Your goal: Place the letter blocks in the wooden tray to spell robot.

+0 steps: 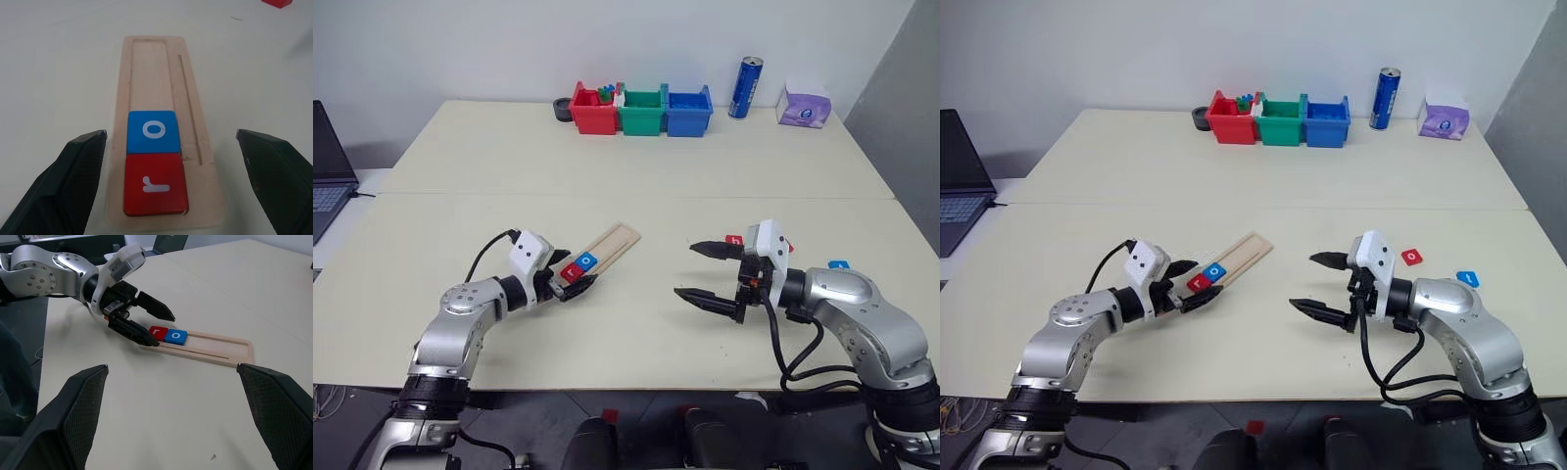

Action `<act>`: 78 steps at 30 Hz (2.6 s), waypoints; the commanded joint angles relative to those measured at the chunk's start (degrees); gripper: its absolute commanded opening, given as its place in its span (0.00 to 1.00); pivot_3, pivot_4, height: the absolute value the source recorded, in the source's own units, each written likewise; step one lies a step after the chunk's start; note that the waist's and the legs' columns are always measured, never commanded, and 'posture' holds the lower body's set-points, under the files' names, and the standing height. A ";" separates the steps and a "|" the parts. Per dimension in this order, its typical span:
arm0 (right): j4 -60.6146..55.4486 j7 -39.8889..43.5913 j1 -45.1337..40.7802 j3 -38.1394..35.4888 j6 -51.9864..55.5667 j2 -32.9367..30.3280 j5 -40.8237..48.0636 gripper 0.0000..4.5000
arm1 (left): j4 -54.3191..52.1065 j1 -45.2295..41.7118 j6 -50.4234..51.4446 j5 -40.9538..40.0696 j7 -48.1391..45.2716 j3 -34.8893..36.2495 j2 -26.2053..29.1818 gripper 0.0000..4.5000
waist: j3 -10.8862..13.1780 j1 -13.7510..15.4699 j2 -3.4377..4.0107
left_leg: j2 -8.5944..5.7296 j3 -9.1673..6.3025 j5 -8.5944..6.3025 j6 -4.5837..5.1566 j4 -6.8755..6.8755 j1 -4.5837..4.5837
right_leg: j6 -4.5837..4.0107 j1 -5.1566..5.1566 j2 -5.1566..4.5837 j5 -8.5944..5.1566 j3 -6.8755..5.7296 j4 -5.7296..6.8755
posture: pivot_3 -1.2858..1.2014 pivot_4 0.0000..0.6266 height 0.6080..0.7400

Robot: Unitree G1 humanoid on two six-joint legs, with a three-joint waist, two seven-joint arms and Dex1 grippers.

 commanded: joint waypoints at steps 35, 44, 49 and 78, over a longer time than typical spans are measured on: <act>-3.73 -3.29 0.15 -0.42 -0.46 -0.41 0.67 0.99 | 17.55 -6.74 -8.97 7.12 -3.88 -3.99 -1.44 1.00 | -0.06 0.10 0.03 | -0.04 -0.02 0.01 0.00 0.07 0.10 | 0.01 0.07 0.00 0.02 -0.02 0.11 | 0.52 0.24 1.00; -3.62 -3.89 -0.12 0.03 -0.63 -0.25 0.57 1.00 | 19.15 -7.33 -9.63 6.79 -5.19 -3.83 -1.38 0.79 | -0.07 0.07 0.03 | -0.04 -0.01 0.01 0.00 0.07 0.10 | 0.01 0.07 0.01 0.03 -0.02 0.12 | 0.52 0.24 1.00; -3.37 -4.07 0.04 -0.03 -1.00 -0.18 0.31 1.00 | 19.82 -7.77 -10.19 6.82 -5.43 -3.55 -1.55 0.75 | -0.07 0.07 0.03 | -0.04 0.00 0.01 0.00 0.07 0.10 | 0.01 0.07 0.01 0.03 -0.02 0.10 | 0.52 0.24 1.00; -5.23 3.04 10.06 -3.41 -8.01 -7.84 -0.30 1.00 | 21.82 -14.51 -30.17 7.29 -35.49 -13.55 -2.62 0.75 | -0.03 0.06 -0.01 | -0.05 0.06 0.00 0.01 0.08 -0.02 | 0.02 0.02 0.11 0.02 -0.06 0.01 | 0.52 0.24 1.00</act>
